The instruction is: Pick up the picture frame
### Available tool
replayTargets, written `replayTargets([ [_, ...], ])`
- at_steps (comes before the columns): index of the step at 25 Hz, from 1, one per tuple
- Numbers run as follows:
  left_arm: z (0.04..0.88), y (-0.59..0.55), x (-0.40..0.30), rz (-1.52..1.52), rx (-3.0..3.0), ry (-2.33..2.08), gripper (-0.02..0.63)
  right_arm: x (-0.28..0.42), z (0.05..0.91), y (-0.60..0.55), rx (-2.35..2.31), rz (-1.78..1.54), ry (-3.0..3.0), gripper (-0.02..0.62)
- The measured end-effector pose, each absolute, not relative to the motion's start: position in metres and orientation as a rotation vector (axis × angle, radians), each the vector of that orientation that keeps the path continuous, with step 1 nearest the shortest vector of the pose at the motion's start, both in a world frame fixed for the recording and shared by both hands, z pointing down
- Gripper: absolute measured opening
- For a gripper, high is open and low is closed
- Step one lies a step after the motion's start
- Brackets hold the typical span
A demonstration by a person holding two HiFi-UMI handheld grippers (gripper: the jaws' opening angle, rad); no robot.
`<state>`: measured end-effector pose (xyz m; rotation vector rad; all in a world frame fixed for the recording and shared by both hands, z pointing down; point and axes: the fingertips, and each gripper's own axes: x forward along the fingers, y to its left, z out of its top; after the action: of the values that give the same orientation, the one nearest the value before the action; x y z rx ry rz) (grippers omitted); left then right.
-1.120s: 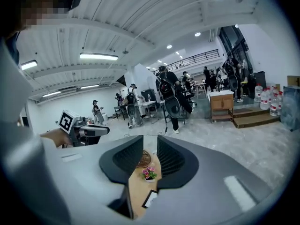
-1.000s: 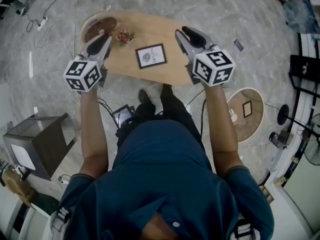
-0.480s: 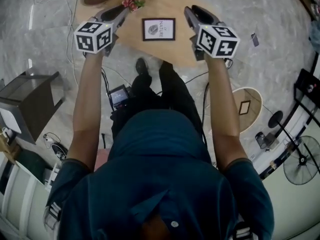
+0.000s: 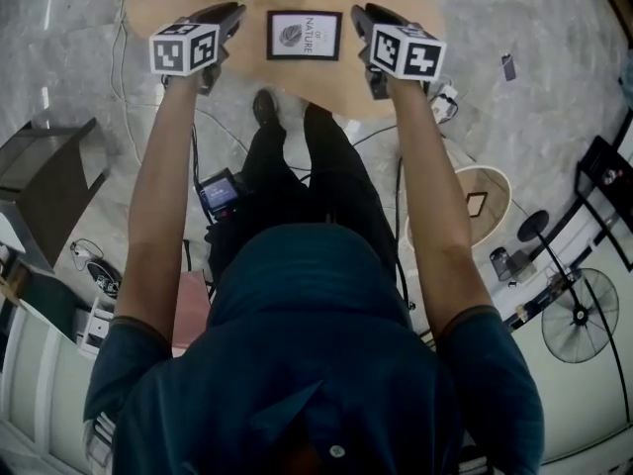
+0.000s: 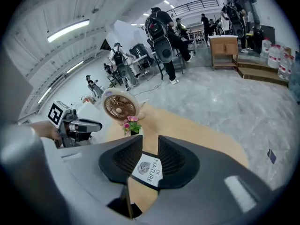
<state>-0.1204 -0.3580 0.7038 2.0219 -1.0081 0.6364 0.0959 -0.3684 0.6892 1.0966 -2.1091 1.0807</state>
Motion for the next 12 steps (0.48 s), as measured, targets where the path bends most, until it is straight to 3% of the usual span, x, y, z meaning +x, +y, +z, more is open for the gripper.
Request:
replayTargets([
  [12, 0.843, -0.328, -0.112, 0.728, 1.784, -0.99, 0.074, 0.107, 0.833, -0.349, 0.989, 1.223, -1.898, 0.098],
])
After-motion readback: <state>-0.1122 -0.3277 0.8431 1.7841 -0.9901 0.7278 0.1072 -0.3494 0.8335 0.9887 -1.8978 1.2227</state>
